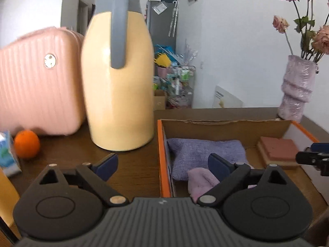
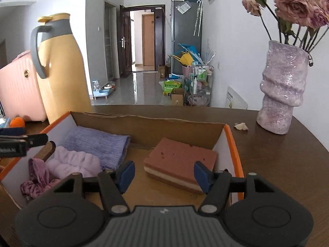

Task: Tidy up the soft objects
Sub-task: 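Open both grippers to release the scrunchie beside the headband and withdraw, then grasp the white-and-yellow plush dog with the left gripper while the right gripper grasps it too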

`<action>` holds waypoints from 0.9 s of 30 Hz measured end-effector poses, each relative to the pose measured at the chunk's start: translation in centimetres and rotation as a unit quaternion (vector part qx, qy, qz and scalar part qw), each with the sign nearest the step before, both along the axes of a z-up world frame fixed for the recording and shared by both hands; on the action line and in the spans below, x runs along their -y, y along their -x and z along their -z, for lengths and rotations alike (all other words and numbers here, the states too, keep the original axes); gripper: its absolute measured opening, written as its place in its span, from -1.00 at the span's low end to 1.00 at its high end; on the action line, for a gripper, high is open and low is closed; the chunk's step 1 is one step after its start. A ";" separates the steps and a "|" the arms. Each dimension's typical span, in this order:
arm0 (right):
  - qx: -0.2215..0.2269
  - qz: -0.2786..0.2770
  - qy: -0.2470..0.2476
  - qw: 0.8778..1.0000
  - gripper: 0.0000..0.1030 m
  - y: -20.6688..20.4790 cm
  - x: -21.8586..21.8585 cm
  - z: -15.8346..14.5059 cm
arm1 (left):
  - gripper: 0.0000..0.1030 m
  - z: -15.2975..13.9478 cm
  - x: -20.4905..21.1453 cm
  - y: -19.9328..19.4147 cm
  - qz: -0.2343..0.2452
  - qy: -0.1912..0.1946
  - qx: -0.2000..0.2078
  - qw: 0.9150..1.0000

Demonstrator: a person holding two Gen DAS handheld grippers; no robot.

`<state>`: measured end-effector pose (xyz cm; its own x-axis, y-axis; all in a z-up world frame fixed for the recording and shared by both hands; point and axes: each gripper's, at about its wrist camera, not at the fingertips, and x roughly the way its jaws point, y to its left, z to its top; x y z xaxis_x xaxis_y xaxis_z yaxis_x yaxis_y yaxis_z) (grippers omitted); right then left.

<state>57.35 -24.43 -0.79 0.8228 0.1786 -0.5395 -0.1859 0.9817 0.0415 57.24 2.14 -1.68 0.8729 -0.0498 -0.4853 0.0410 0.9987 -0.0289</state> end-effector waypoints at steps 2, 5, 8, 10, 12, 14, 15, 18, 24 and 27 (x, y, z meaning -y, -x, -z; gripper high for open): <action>-0.001 0.003 -0.001 1.000 0.22 0.4 0.7 0.0 | 0.87 0.0 0.8 -0.1 0.008 -0.001 -0.010 1.000; 0.000 0.009 -0.006 1.000 0.22 1.0 1.6 -0.3 | 0.87 0.0 2.5 0.3 0.023 -0.043 -0.007 0.999; 0.011 0.010 -0.012 1.000 0.22 2.8 2.6 -1.7 | 0.87 -0.7 3.5 1.2 0.018 -0.063 0.002 0.998; 0.025 0.005 -0.017 1.000 0.26 4.8 3.4 -3.3 | 0.87 -1.7 3.2 2.8 0.009 -0.061 0.016 0.998; 0.038 -0.003 -0.025 0.999 0.39 7.5 4.4 -4.6 | 0.88 -3.2 2.8 5.0 -0.002 -0.056 0.032 0.998; 0.040 -0.013 -0.029 0.999 0.41 10.4 5.2 -5.5 | 0.88 -4.9 2.1 8.3 -0.009 -0.030 0.046 0.998; 0.044 -0.019 -0.029 0.998 0.42 12.0 5.3 -5.8 | 0.89 -5.6 1.8 10.3 -0.009 -0.014 0.052 0.999; 0.067 -0.037 -0.025 0.997 0.47 17.8 5.5 -6.1 | 0.92 -6.5 1.9 16.8 -0.005 -0.001 0.065 0.998; 0.102 -0.061 -0.036 0.992 0.60 30.7 4.8 -4.3 | 1.00 -5.0 3.5 30.7 0.015 0.005 0.097 0.995; 0.105 -0.062 -0.034 0.992 0.61 36.0 4.0 -2.7 | 1.00 -3.9 4.5 36.3 0.024 0.002 0.104 0.994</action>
<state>21.37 -28.47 1.90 0.8852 0.3149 -0.3425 -0.3158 0.9472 0.0547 20.95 -2.38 2.21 0.9508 -0.0949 -0.2950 0.0938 0.9954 -0.0179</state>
